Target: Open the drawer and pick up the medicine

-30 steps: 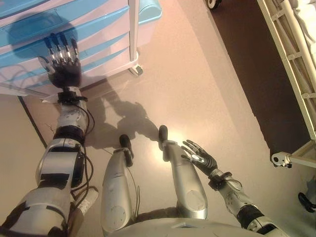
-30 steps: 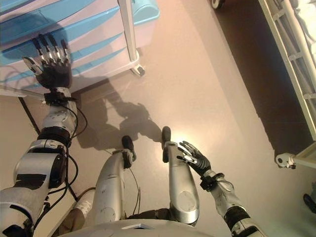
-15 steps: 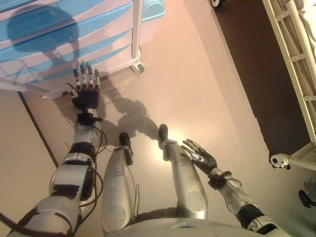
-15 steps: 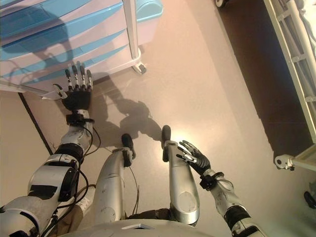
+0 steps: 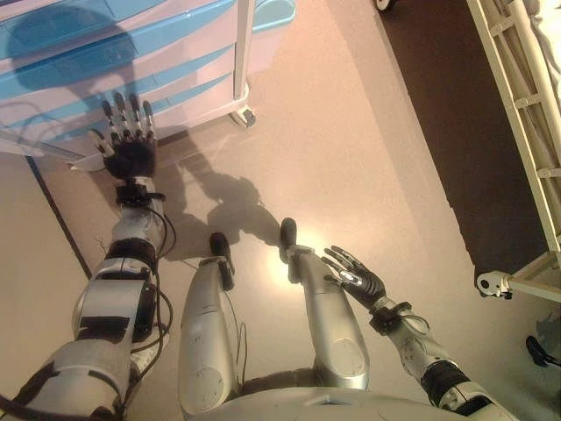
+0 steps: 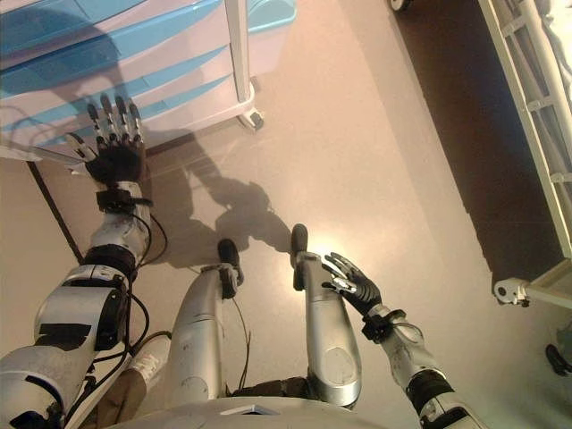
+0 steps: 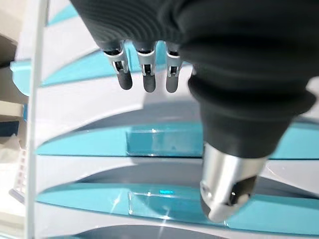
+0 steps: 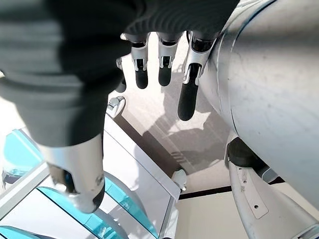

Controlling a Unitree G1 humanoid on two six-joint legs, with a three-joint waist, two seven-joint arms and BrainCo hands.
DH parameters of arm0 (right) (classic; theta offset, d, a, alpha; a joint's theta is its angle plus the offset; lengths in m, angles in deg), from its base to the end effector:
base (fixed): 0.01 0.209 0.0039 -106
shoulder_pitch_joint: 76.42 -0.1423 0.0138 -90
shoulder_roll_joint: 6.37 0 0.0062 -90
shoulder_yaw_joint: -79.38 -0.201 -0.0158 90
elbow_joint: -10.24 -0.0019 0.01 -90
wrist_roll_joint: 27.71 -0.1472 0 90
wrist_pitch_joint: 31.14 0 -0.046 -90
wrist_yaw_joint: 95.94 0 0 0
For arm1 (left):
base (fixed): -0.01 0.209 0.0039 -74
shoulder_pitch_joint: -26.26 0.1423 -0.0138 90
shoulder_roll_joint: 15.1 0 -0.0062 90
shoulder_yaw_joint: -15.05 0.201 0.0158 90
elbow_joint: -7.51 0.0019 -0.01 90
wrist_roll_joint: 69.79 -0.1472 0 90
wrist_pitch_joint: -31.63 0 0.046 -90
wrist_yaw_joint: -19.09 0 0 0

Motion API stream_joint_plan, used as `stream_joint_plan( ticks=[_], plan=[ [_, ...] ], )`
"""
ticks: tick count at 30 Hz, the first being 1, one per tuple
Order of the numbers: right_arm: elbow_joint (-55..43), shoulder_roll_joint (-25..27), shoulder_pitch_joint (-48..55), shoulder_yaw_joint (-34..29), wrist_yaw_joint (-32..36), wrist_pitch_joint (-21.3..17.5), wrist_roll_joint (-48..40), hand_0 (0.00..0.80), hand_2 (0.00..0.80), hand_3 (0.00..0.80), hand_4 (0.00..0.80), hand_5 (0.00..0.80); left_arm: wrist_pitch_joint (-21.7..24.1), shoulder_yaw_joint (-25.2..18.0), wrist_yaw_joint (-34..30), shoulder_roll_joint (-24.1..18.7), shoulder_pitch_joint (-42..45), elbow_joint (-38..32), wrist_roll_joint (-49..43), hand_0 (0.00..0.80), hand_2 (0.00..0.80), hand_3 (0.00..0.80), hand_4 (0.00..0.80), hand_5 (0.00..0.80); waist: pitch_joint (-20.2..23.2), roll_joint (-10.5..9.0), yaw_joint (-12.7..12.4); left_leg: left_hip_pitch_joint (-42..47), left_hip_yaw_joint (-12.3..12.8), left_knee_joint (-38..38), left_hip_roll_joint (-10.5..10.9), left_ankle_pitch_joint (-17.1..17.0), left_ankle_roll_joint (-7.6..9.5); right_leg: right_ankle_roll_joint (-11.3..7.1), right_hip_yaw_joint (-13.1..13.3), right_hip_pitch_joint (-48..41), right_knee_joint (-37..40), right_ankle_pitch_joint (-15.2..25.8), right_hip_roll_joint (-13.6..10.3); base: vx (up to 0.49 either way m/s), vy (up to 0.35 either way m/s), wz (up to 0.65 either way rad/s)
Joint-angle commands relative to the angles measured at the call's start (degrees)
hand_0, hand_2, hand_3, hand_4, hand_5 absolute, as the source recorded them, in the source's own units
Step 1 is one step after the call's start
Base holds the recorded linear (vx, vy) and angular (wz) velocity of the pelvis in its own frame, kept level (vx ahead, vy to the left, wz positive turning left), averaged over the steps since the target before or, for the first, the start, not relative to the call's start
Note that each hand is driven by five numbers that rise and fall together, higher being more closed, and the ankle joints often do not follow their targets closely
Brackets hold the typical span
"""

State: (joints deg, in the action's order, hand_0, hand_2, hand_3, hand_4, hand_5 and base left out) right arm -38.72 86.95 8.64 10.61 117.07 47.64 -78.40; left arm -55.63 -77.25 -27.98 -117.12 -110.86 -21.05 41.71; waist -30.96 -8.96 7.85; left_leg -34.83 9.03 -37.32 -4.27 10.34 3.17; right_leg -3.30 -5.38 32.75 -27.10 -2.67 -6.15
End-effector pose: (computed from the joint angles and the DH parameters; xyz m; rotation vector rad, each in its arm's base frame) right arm 0.1837 -0.2056 -0.0774 0.5016 0.3950 0.4436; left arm 0.3482 0.2763 0.0954 -1.3756 -0.7188 -0.2739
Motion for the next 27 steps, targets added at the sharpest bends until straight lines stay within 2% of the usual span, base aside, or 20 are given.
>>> stream_joint_plan(
  ticks=[1,10,16,21,25,26,27],
  plan=[
    [-1.19,1.22,5.42,7.05,1.52,2.49,-0.35,0.0,0.0,0.0,0.0,0.0,1.12,-0.66,-0.43,-3.19,-2.21,-1.78,1.5,0.0,0.0,0.0,0.0,0.0,1.16,0.74,0.16,2.33,1.13,6.62,2.92,3.59,0.26,-2.37,1.08,2.58,-3.65,-2.56,2.52,0.0,0.0,0.0],
    [0.5,1.99,5.33,6.57,2.51,1.3,-0.51,0.0,0.0,0.0,0.0,0.0,3.45,0.15,4.2,-5.61,-6.28,-2.65,1.5,0.0,0.0,0.0,0.0,0.0,1.16,1.21,0.61,1.08,1.21,5.25,2.92,4.12,0.29,-2.06,1.57,3.96,-4.44,-2.55,2.44,0.003,0.028,0.0],
    [2.08,2.26,5.41,6.34,3.67,0.19,-0.93,0.0,0.0,0.0,0.0,0.0,4.4,-0.11,4.63,-7.02,-8.72,-2.48,1.5,0.0,0.0,0.0,0.0,0.0,1.16,1.28,0.84,0.91,1.45,5.17,2.79,4.19,0.24,-2.02,1.61,4.3,-4.22,-2.26,2.33,0.0,0.0,0.0],
    [2.3,2.45,5.47,6.21,4.11,0.0,-0.74,0.0,0.0,0.0,0.0,0.0,5.85,0.92,2.82,-7.41,-10.12,-3.43,1.5,0.0,0.0,0.0,0.0,0.0,1.16,1.5,0.99,0.86,1.53,5.26,2.78,4.14,0.16,-2.01,1.66,4.59,-4.45,-2.25,2.24,0.0,0.0,0.0],
    [2.57,2.58,5.45,6.05,4.32,-0.34,-0.7,0.0,0.0,0.0,0.0,0.0,6.62,0.44,-1.42,-6.9,-10.12,-5.49,1.5,0.0,0.0,0.0,0.0,0.0,1.16,1.63,0.78,1.2,1.39,5.65,3.1,4.06,0.09,-1.89,1.62,4.24,-4.02,-2.36,2.22,0.0,0.0,0.0],
    [2.75,2.53,5.46,5.99,4.45,-0.48,-0.77,0.0,0.0,0.0,0.0,0.0,7.04,0.3,-2.47,-6.74,-10.14,-6.19,1.5,0.499,0.499,0.499,0.499,0.499,1.16,1.6,0.71,1.25,1.3,5.66,3.14,4.06,0.05,-1.87,1.61,4.12,-3.94,-2.38,2.22,0.0,0.0,0.0],
    [2.88,2.48,5.49,6.07,4.52,-0.7,-0.91,0.0,0.0,0.0,0.0,0.0,7.16,0.26,-3.51,-6.71,-10.26,-6.79,1.5,0.8,0.8,0.8,0.8,0.8,1.16,1.58,0.62,1.37,1.28,5.74,3.11,4.05,0.02,-1.88,1.54,4.01,-3.9,-2.38,2.2,0.0,0.0,0.0]
  ],
)
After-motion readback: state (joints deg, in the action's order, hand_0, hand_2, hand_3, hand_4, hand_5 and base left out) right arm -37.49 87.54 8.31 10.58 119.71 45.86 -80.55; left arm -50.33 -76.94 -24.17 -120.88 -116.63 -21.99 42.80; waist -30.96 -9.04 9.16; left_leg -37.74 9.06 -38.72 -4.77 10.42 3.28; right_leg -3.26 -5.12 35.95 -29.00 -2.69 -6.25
